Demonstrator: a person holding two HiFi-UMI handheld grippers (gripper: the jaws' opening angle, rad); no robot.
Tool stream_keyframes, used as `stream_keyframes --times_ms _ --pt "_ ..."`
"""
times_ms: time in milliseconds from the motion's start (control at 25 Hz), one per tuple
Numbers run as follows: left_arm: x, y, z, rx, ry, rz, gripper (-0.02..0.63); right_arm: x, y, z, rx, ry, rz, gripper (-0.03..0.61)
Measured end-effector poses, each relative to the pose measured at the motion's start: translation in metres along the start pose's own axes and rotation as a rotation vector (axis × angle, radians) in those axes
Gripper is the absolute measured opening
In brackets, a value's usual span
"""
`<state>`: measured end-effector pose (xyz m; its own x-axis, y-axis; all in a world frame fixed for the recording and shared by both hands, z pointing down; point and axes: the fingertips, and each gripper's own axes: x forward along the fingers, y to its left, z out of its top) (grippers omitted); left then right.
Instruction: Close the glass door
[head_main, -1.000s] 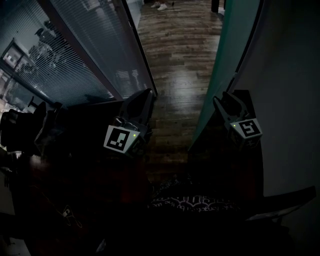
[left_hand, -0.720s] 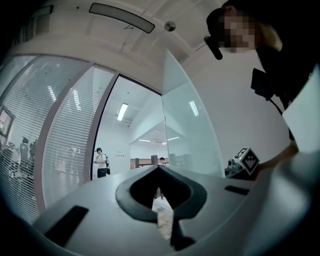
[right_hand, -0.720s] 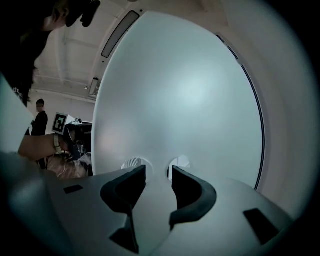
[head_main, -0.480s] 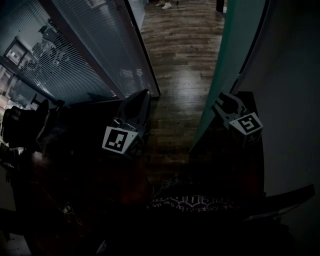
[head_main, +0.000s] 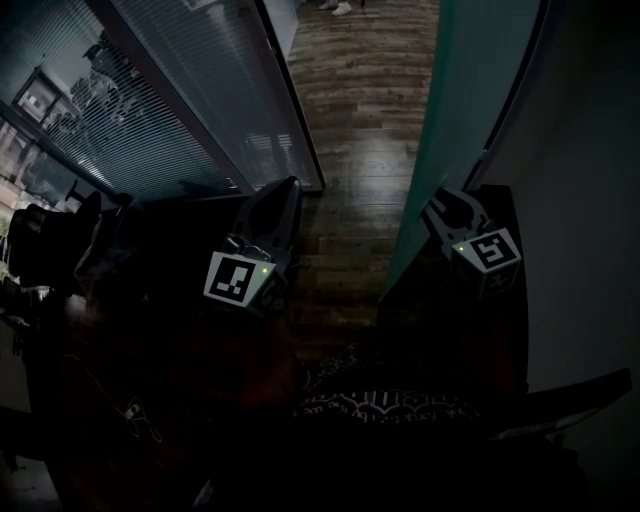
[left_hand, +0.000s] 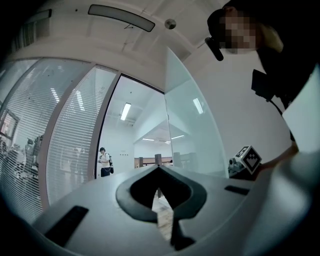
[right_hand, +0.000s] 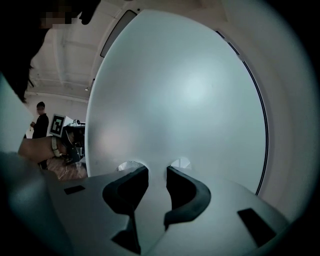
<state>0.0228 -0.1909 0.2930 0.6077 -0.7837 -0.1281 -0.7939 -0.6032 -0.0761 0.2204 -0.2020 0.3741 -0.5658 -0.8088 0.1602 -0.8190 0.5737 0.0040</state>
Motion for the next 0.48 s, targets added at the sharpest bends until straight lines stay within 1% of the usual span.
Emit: stream_keyframes --times_ms 160,480 --pt "0.001 0.002 0.001 -0.001 -0.004 0.011 0.002 0.008 0.001 0.001 -0.002 0.005 -0.026 0.114" --pt "-0.007 0.008 0.001 0.011 -0.001 0.063 0.002 0.028 0.004 0.003 -0.003 0.012 -0.041 0.114"
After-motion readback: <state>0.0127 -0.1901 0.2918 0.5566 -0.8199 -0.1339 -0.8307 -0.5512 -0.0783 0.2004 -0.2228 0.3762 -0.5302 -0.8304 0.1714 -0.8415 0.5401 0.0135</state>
